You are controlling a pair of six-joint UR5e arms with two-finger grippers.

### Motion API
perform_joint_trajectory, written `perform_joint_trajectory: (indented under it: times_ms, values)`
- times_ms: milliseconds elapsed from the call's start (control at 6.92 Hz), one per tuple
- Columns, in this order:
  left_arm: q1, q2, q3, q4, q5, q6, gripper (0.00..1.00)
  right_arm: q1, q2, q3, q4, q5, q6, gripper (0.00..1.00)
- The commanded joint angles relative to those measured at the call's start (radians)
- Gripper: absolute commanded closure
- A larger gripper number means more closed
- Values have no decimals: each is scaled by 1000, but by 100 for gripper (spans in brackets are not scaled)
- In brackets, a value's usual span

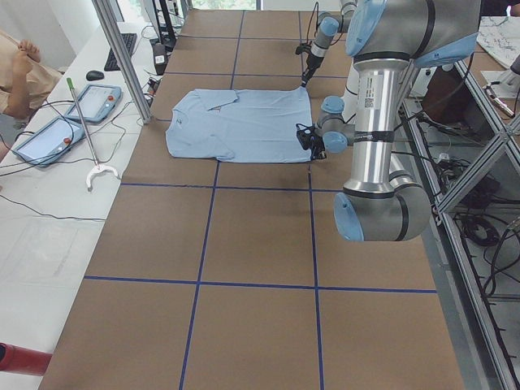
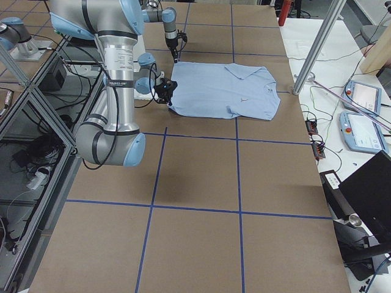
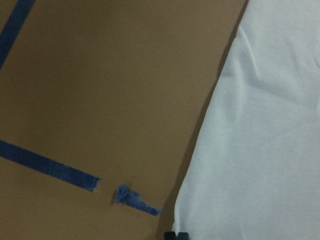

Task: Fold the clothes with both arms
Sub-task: 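Grasp both hem corners nearest the robot with left and right grippers, then lift the hem with both grippers and fold it toward the collar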

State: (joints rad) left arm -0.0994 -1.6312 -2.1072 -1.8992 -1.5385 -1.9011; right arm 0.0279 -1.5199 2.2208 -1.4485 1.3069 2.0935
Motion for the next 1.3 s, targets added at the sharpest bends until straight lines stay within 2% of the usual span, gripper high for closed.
perform_joint_trajectory:
  times_ms: [0,145,289,434,578,723,867,1012,1156]
  values:
    - [-17,-4,-133,120,-97,11,100,4,-64,101,-1,0,-1,100]
    - [-58,-9,-196,156,-103,13,100,21,-74,158,-3,0,-1,100]
    - [-115,-10,-233,158,-106,69,100,71,-66,167,-3,17,-4,100]
    - [-159,-47,-221,158,-117,171,100,96,-48,142,-3,37,-50,100]
    - [-234,-76,-196,158,-117,225,100,191,22,79,-1,47,-155,100]
    - [-319,-151,-115,158,-115,308,100,322,128,-25,-1,119,-252,100]
    - [-407,-223,-14,158,-115,373,100,456,258,-168,-3,223,-324,100]
    - [-492,-305,118,146,-114,454,100,556,352,-287,-3,257,-396,100]
    - [-566,-373,213,146,-111,458,100,613,384,-353,0,258,-458,100]
